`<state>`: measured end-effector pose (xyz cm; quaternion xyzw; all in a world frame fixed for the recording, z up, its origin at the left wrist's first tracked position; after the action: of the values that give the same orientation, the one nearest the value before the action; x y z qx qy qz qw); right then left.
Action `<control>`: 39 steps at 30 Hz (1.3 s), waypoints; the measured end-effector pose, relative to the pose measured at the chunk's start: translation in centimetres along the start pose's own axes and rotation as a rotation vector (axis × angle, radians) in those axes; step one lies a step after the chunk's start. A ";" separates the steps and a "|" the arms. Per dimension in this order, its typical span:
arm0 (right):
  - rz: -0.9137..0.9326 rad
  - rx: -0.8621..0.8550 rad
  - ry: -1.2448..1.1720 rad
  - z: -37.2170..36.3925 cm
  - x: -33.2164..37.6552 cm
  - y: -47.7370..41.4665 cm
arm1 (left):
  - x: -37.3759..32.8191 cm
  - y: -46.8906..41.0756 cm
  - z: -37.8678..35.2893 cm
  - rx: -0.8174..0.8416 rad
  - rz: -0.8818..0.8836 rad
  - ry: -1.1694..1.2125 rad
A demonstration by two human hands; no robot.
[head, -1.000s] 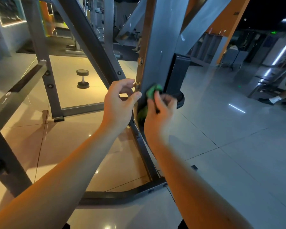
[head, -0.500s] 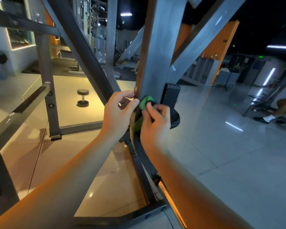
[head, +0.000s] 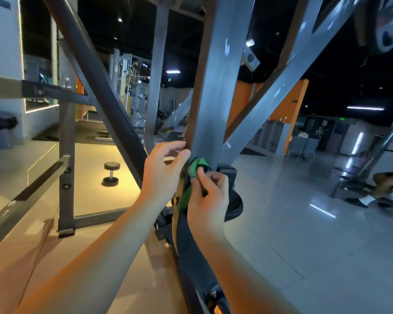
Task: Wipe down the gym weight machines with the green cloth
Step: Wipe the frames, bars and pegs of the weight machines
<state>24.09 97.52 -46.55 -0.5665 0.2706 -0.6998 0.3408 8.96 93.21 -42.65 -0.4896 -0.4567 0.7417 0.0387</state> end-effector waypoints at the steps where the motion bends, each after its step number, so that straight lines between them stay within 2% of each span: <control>1: -0.016 0.005 -0.013 0.1 0.1 -0.4 | -0.1 0.0 0.1 0.002 -0.005 0.001; 8: 0.091 -0.147 0.000 4.7 6.8 -12.5 | -1.2 -1.1 0.2 0.041 0.028 -0.012; 11: 0.084 -0.163 0.005 3.8 5.6 -10.1 | -1.3 -1.0 0.1 0.045 0.035 -0.007; 16: 0.067 -0.010 -0.022 0.2 2.4 -2.6 | -1.3 -0.9 0.1 0.058 0.021 -0.027; 18: 0.075 -0.021 -0.019 0.6 2.8 -4.3 | -1.2 -1.6 0.1 0.075 0.027 0.002; 21: 0.195 -0.116 0.015 2.4 6.0 -9.9 | -1.1 -3.7 0.3 0.091 0.034 0.092; 25: 0.302 -0.235 0.056 4.0 9.3 -14.4 | -2.5 -6.3 0.3 0.128 -0.032 0.214; 30: 0.199 -0.181 -0.016 4.7 9.3 -14.8 | -5.0 -9.4 1.1 0.137 -0.029 0.219; 37: -0.099 -0.080 -0.215 7.9 11.6 -16.8 | -10.0 -13.1 2.9 0.069 0.186 0.139; 39: -0.147 -0.029 -0.231 8.7 13.3 -18.1 | -12.1 -13.9 3.3 0.095 0.221 0.117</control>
<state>27.84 98.42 -22.82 -0.6665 0.1973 -0.6490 0.3094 7.28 93.04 -24.03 -0.5769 -0.3613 0.7326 0.0062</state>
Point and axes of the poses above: each hand's wrist, its own y-axis away from the middle knuckle, its own z-axis out of the back of the hand, x = y × z, the point moved 9 cm from there along -y, towards the middle knuckle, and after that the axes turned 11 degrees about x, right-handed, at the moved point
